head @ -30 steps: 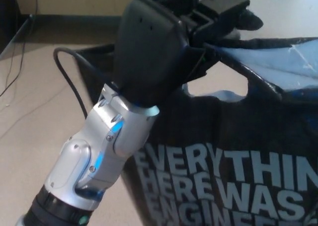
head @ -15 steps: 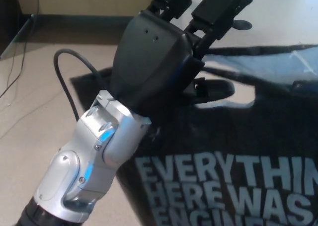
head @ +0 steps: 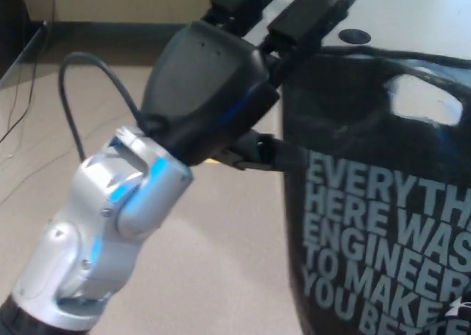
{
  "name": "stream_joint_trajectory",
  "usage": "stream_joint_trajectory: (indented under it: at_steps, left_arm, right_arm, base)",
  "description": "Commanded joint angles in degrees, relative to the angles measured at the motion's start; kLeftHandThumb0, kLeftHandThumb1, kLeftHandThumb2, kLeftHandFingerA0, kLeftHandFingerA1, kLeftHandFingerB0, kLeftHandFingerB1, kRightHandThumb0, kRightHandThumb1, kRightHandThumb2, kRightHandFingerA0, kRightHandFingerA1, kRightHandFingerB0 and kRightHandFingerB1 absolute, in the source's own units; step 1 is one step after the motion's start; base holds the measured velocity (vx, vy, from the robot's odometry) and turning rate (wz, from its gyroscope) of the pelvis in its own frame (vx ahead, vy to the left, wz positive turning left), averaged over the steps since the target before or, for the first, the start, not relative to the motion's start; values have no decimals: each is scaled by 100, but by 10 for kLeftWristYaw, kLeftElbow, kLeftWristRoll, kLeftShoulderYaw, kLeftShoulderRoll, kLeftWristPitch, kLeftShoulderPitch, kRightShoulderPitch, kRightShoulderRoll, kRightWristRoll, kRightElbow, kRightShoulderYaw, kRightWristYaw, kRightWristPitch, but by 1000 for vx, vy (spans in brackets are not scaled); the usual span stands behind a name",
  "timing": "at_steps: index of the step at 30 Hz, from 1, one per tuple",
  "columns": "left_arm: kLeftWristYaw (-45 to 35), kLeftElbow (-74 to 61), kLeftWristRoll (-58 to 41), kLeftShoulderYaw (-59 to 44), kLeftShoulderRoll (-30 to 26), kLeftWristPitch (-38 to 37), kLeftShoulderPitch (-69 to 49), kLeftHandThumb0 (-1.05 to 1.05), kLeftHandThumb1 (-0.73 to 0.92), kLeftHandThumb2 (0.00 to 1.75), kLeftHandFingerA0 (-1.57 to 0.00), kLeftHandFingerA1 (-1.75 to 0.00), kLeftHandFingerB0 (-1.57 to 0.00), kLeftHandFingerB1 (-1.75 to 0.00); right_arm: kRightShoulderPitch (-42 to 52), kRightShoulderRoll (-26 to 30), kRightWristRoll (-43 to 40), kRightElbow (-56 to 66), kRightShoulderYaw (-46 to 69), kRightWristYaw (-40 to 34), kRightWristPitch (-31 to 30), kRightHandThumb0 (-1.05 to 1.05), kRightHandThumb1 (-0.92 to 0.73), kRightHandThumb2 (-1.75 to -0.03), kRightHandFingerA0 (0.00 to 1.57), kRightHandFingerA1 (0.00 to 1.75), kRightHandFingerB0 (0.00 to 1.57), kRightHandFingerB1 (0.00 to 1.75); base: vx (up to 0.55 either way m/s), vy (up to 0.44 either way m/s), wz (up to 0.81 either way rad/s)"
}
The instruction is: A person is holding a plastic bag and the robot extends its left hand to grab the bag by hooking its thumb into the holes at the top and brings its hand down by its side. Then it extends its arm again to hand the plastic bag back to the person.
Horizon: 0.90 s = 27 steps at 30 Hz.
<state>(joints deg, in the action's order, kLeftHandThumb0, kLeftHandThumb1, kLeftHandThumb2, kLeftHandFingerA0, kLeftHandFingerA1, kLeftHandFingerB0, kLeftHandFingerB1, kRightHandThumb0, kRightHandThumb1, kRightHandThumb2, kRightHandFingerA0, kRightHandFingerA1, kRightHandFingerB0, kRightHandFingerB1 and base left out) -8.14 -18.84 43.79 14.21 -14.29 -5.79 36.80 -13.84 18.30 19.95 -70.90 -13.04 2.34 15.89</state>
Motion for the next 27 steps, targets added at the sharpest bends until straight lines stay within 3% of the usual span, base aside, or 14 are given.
stream_joint_trajectory:
  at_steps: [1, 5, 6, 7, 8, 9, 10, 21, 22, 23, 27]
  left_arm:
    - [-47, -22, -72, -54, -47, 0, -47, -79, 43, 87, 0, -2, 0, 0]
    - [-14, -20, -100, -112, -84, -40, -123, -77, 44, 83, 0, -3, 0, 0]
    - [-6, -16, -105, -119, -86, -48, -134, -69, 40, 81, -2, -20, 0, -8]
    - [15, -5, -115, -134, -87, -67, -157, -69, 46, 55, -6, -28, 0, -20]
    - [36, 11, -128, -149, -85, -88, -183, -57, 36, 76, -3, -35, -2, -27]
    - [45, 21, -137, -157, -83, -101, -193, -57, 36, 76, -3, -35, -2, -27]
    - [64, 40, -147, -172, -81, -124, -220, -33, 19, 81, 0, -50, 0, -48]
    - [192, 243, -162, -246, -74, -264, -387, -21, 27, 84, -12, -53, -12, -50]
    - [212, 277, -158, -249, -75, -281, -391, -34, 33, 56, -29, -47, -33, -36]
    - [229, 332, -158, -253, -76, -289, -399, -37, 45, 54, -28, -34, -32, -32]
    - [259, 410, -146, -251, -77, -287, -410, -38, 46, 55, -30, -35, -32, -32]
  right_arm:
    - [-12, 13, 4, 6, -2, 2, 3, -40, -70, -61, 67, 46, 59, 41]
    - [-15, 17, -4, 8, 6, 9, 1, -39, -70, -61, 64, 45, 59, 41]
    - [-15, 18, -6, 8, 7, 10, 1, -42, -66, -62, 64, 47, 57, 42]
    - [-15, 19, -7, 9, 9, 10, 2, -37, -56, -95, 59, 64, 49, 57]
    - [-16, 21, -7, 8, 10, 11, 3, -37, -57, -95, 60, 64, 49, 57]
    - [-16, 21, -7, 8, 11, 10, 3, -37, -57, -95, 60, 64, 49, 57]
    - [-16, 22, -7, 8, 12, 12, 3, -41, -67, -62, 64, 46, 58, 41]
    - [-19, 25, -1, 9, 10, 8, 2, -40, -71, -62, 66, 45, 58, 40]
    - [-21, 27, 1, 8, 8, 7, 2, -39, -71, -60, 67, 44, 58, 39]
    - [-29, 27, 2, 7, 7, 7, -4, -40, -71, -61, 68, 45, 58, 40]
    - [-32, 26, -3, 8, 12, 8, -2, -39, -70, -61, 68, 45, 59, 40]
  base:
    - [0, 0, 0]
    - [0, 0, 0]
    - [0, 0, 0]
    - [0, 0, 0]
    - [0, 0, 0]
    - [0, 0, 0]
    - [0, 0, 0]
    - [0, 0, 0]
    - [0, 0, 0]
    - [0, 0, 0]
    - [0, 0, 0]
